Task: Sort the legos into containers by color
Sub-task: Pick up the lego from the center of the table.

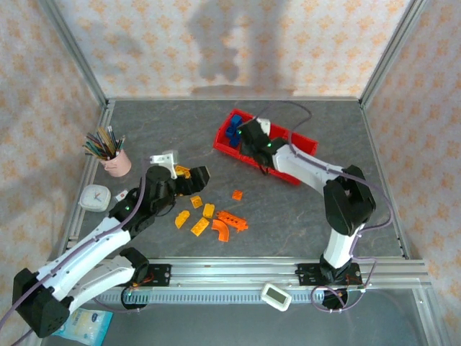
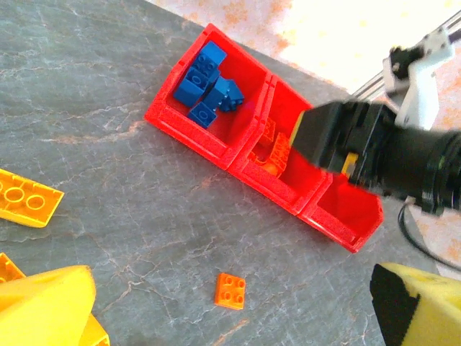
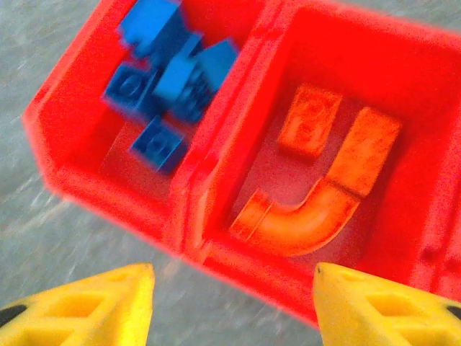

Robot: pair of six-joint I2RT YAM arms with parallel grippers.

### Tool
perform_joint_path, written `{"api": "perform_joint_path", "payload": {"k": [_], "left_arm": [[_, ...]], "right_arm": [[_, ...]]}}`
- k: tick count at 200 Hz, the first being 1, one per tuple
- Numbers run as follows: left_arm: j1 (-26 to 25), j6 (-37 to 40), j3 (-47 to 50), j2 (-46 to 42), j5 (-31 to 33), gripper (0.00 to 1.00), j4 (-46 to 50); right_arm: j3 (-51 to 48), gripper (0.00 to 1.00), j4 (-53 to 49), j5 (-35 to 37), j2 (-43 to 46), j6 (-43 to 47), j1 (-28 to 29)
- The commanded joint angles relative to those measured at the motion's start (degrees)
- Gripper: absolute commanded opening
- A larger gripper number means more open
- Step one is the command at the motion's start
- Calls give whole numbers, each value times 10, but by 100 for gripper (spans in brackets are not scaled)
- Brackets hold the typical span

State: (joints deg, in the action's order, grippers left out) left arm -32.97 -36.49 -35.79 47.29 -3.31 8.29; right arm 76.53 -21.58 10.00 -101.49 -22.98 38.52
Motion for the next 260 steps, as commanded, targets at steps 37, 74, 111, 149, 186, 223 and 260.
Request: {"api": "perform_joint_path", "payload": {"k": [37, 74, 111, 149, 186, 223, 260], "left_arm": [[4, -26, 44, -66, 36, 99, 44], [4, -39, 58, -92, 45, 99, 51], [4, -46, 64, -105, 45, 99, 61], [4, -53, 74, -114, 48, 99, 60], [4, -51, 74, -111, 48, 99, 57], [4, -51, 73, -104, 44, 99, 55], [4, -52, 74, -105, 46, 99, 57]], "right_arm": [[-88, 68, 12, 7, 14, -86, 106], [-109, 75, 13, 16, -7, -141, 137], [-118, 77, 11, 29, -27, -169, 152], [-128, 73, 34, 15, -47, -179, 154], [-133, 65, 46, 17, -66, -177, 155], [-143, 57, 64, 4, -76, -174, 155], [-146, 46, 65, 5, -78, -174, 155]]}}
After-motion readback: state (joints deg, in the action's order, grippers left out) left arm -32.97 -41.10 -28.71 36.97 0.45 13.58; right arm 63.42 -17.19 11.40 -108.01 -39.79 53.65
